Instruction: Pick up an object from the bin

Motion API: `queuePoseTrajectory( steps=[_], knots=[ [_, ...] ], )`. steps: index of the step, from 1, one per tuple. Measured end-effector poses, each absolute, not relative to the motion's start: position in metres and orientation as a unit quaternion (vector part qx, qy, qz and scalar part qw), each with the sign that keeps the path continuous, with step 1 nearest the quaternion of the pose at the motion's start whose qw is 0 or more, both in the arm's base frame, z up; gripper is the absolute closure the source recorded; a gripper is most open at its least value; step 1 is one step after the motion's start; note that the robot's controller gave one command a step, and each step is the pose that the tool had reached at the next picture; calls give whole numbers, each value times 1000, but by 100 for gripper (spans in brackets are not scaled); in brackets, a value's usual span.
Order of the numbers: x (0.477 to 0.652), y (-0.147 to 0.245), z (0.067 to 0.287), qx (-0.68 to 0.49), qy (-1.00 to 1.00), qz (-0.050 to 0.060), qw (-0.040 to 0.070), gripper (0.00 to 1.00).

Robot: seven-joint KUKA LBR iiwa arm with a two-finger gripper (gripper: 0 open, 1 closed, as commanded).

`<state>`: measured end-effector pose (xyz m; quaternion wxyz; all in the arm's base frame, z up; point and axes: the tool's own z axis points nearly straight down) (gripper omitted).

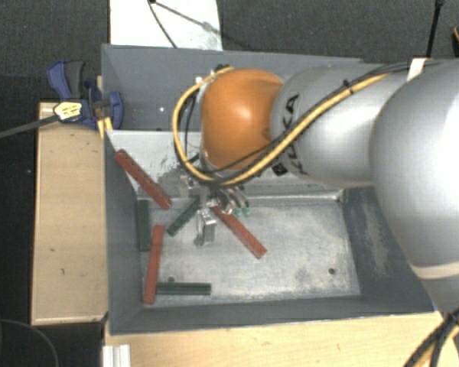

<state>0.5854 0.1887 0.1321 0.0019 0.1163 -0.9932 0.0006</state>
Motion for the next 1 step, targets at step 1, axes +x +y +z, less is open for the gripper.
queuePoseTrajectory(
  steps=[1],
  knots=[
    [579,172,67,116,-993,0,2,0]
  ],
)
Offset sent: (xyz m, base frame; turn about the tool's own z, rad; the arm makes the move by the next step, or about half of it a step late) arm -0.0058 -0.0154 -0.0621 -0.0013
